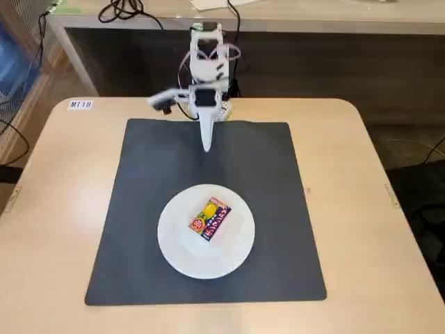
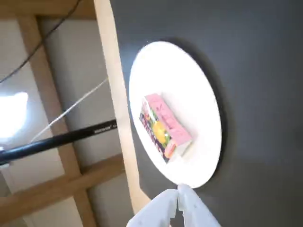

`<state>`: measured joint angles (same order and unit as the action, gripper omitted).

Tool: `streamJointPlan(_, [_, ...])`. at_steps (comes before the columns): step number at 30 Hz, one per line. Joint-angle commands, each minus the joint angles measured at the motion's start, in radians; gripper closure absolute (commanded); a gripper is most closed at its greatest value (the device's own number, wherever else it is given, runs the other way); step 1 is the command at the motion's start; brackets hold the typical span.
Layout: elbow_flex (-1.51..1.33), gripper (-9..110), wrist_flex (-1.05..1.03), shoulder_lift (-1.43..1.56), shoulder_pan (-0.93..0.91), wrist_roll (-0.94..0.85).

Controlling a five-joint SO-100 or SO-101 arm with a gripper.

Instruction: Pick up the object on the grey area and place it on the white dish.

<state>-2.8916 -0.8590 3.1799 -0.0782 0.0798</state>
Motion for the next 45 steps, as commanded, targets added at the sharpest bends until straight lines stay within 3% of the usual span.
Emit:
streamJointPlan(1, [-0.097, 102, -0.060, 0.172, -0.020, 0.006])
streamJointPlan(16, [-0.255, 102, -0.100, 0.170, -0.038, -0.120])
streamJointPlan(19, [-0.256, 97, -0.098, 0.172, -0.038, -0.121])
streamJointPlan(45, [-0.256, 98, -0.098, 0.172, -0.038, -0.124])
